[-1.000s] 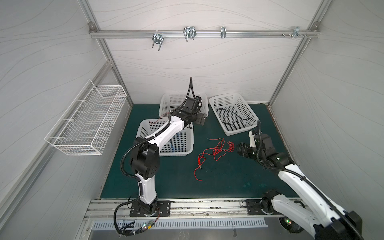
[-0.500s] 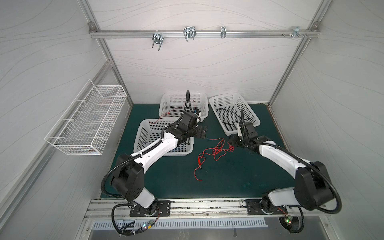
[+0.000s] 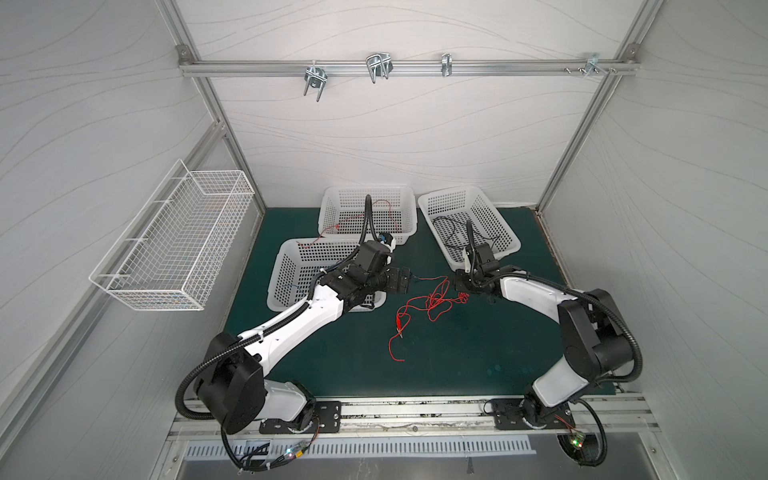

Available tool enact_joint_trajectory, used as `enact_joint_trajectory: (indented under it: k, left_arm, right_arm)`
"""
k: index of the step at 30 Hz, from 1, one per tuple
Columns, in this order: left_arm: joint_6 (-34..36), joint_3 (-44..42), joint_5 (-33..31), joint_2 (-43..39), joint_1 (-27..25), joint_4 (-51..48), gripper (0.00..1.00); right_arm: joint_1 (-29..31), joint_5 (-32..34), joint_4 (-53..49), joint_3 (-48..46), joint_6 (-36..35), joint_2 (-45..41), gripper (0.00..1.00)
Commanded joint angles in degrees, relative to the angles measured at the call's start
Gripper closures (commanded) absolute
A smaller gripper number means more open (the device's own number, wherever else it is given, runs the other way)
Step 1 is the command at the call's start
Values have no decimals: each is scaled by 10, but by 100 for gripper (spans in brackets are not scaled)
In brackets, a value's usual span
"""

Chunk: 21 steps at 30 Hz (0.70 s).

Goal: Untangle the cables
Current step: 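Grasp and lift a strand of the red tangle with the right gripper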

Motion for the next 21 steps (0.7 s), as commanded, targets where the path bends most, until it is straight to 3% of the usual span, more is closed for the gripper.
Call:
enact_joint_trajectory:
  k: [1,4,10,15,21]
  left_arm:
    - [-10,3,-9,-11,-2,2,4]
    - [-11,8,-2,-6,-3,0,4]
    - [-9,17,24,7,-7,15,3]
    - [8,33,32,28,-16,23,3]
    - [26,56,35,54,-28,30,3]
  right_arm:
    - [10,20,12,-2,-1,5,88]
    - [14,39,1,1,-3,-13,100]
    - [32,92,-36,10,-43,-103,100]
    - [52,65,-40,16,-111,-203,100]
    - [55,55,-51,13,-139,-309,100]
